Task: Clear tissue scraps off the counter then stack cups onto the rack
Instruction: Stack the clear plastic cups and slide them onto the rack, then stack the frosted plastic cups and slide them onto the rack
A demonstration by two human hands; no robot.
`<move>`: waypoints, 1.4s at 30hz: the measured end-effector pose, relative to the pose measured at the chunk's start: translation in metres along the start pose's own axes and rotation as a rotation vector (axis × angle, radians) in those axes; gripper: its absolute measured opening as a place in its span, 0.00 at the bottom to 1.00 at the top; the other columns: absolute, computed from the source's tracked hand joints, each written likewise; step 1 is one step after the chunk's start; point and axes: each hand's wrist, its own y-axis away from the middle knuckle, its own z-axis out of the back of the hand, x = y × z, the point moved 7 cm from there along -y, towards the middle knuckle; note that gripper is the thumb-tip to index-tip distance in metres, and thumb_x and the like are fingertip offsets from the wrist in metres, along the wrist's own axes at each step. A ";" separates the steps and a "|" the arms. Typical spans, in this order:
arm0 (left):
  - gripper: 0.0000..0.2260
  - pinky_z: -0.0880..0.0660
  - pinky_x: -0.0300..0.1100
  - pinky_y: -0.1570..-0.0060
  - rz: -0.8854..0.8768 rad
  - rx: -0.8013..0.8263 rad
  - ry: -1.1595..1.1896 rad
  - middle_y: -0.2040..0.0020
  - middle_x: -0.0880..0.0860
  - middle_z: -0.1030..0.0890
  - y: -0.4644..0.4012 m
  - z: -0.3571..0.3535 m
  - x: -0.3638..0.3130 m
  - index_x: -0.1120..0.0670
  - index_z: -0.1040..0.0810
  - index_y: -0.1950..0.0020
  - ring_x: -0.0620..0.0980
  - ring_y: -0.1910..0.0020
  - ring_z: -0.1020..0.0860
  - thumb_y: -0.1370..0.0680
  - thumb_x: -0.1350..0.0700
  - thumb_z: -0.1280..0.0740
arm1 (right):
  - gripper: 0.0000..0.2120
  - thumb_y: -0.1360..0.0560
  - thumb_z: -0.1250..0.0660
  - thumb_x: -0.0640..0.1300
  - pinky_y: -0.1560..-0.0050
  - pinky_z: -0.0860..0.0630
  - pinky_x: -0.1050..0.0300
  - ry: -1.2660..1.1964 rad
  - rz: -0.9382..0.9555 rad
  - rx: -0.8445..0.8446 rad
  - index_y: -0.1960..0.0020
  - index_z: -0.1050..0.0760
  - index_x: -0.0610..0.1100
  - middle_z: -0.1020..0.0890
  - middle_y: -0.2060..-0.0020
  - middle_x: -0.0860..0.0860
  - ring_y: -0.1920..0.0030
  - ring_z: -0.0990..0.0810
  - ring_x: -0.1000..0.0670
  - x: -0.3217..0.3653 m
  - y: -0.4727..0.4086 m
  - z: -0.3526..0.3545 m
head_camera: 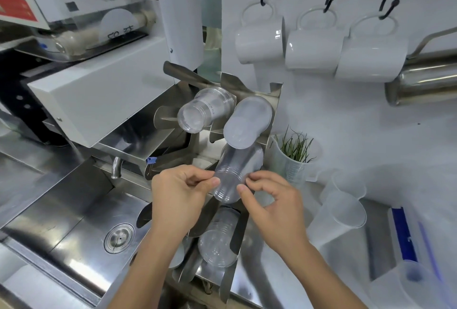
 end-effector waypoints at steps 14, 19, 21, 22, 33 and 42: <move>0.10 0.28 0.29 0.63 -0.344 -0.089 -0.082 0.64 0.48 0.21 0.038 -0.008 -0.033 0.50 0.18 0.62 0.47 0.62 0.22 0.35 0.56 0.18 | 0.08 0.33 0.23 0.48 0.41 0.28 0.64 -0.010 -0.008 -0.039 0.60 0.23 0.53 0.17 0.48 0.58 0.43 0.20 0.58 0.004 0.013 0.033; 0.16 0.24 0.33 0.50 -0.530 0.111 0.014 0.48 0.48 0.19 0.063 -0.047 -0.061 0.52 0.16 0.47 0.46 0.46 0.20 0.33 0.54 0.19 | 0.20 0.33 0.25 0.52 0.33 0.30 0.59 0.129 -0.035 -0.057 0.42 0.22 0.53 0.20 0.40 0.57 0.35 0.25 0.58 -0.015 0.030 0.077; 0.23 0.22 0.36 0.48 -0.527 0.200 0.089 0.42 0.47 0.20 0.070 -0.068 -0.064 0.51 0.18 0.40 0.47 0.42 0.20 0.34 0.54 0.19 | 0.25 0.33 0.23 0.52 0.31 0.32 0.58 0.190 -0.070 -0.068 0.37 0.24 0.54 0.22 0.37 0.58 0.32 0.27 0.58 -0.025 0.039 0.098; 0.26 0.21 0.36 0.47 -0.502 0.253 0.133 0.40 0.45 0.21 0.073 -0.079 -0.064 0.49 0.20 0.37 0.48 0.41 0.20 0.34 0.54 0.19 | 0.27 0.33 0.22 0.51 0.31 0.32 0.57 0.207 -0.097 -0.085 0.36 0.26 0.54 0.23 0.35 0.59 0.32 0.28 0.58 -0.030 0.043 0.109; 0.41 0.21 0.47 0.40 -0.221 0.519 0.263 0.36 0.44 0.22 0.085 -0.185 -0.029 0.48 0.32 0.26 0.47 0.37 0.22 0.37 0.50 0.19 | 0.35 0.33 0.21 0.48 0.39 0.39 0.77 0.313 -0.351 -0.218 0.33 0.35 0.63 0.30 0.37 0.70 0.38 0.33 0.72 -0.096 0.098 0.209; 0.42 0.25 0.52 0.34 -0.195 0.564 0.109 0.33 0.47 0.24 0.091 -0.246 0.000 0.46 0.32 0.26 0.46 0.34 0.24 0.37 0.47 0.19 | 0.34 0.32 0.23 0.48 0.35 0.33 0.58 0.391 -0.523 -0.215 0.30 0.33 0.54 0.27 0.33 0.58 0.34 0.28 0.55 -0.158 0.132 0.249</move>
